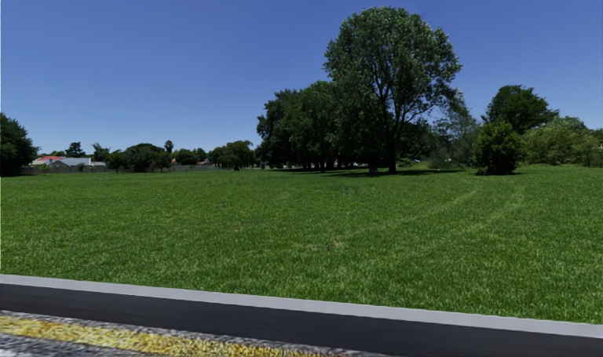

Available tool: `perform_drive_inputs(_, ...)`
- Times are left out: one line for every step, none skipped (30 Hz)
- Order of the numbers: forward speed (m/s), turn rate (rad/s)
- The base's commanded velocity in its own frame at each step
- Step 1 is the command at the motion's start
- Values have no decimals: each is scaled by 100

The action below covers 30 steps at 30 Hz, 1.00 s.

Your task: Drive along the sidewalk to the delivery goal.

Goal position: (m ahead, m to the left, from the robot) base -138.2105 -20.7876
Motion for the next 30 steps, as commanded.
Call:
perform_drive_inputs(-26,38)
perform_drive_inputs(-26,38)
perform_drive_inputs(-27,40)
perform_drive_inputs(-27,41)
perform_drive_inputs(-27,44)
perform_drive_inputs(-27,48)
perform_drive_inputs(-27,48)
perform_drive_inputs(-27,53)
perform_drive_inputs(-28,56)
perform_drive_inputs(-28,56)
perform_drive_inputs(-28,57)
perform_drive_inputs(-28,57)
perform_drive_inputs(-28,57)
perform_drive_inputs(-28,57)
perform_drive_inputs(-28,57)
perform_drive_inputs(-28,57)
perform_drive_inputs(-28,57)
perform_drive_inputs(-28,57)
perform_drive_inputs(-28,57)
perform_drive_inputs(-28,57)
perform_drive_inputs(-28,57)
perform_drive_inputs(-28,57)
perform_drive_inputs(-28,57)
perform_drive_inputs(-28,57)
perform_drive_inputs(-28,57)
perform_drive_inputs(-28,57)
perform_drive_inputs(-28,57)
perform_drive_inputs(-28,57)
perform_drive_inputs(-28,57)
perform_drive_inputs(-28,57)
